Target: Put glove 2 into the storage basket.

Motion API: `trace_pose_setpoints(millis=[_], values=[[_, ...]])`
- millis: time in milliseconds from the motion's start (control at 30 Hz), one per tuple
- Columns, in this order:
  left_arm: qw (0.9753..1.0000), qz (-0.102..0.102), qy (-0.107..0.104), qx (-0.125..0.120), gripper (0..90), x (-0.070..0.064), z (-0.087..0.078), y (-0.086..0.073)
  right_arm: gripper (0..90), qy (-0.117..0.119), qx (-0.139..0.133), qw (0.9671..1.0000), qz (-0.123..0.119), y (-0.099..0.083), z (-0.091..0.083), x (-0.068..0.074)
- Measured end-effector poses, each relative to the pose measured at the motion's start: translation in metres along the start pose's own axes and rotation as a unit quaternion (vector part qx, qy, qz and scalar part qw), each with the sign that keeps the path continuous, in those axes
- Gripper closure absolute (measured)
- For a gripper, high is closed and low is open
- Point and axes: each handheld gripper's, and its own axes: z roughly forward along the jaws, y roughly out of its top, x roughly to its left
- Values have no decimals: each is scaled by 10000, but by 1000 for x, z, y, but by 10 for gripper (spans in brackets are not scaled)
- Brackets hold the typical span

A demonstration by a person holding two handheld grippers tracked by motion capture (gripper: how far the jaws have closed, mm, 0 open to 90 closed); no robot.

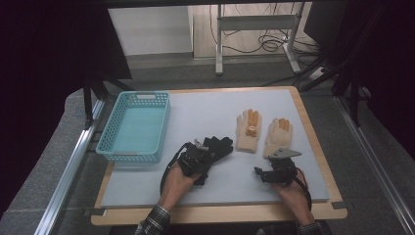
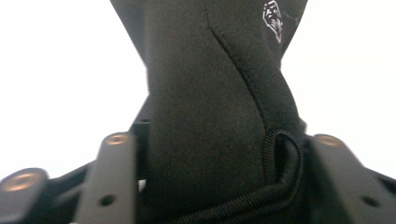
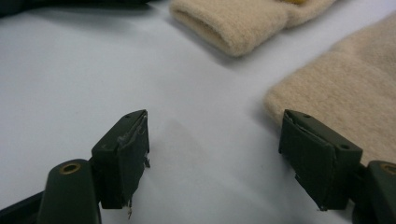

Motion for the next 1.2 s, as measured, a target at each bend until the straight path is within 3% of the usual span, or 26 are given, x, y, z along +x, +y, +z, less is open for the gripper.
trace_pose_setpoints(millis=[100,200,700,1200], values=[[10000,-34,-82,-18,622,3,-3,1,239,-1,1,10000,-3,0,0,0],[9997,-133,-219,-62,634,7,-6,2,239,-1,0,10000,-5,0,0,0],[9995,-217,-12,-238,628,34,-47,26,239,-6,-7,10000,-17,0,0,0],[9974,-436,424,-395,620,75,-87,49,237,2,2,10000,-9,0,0,0]])
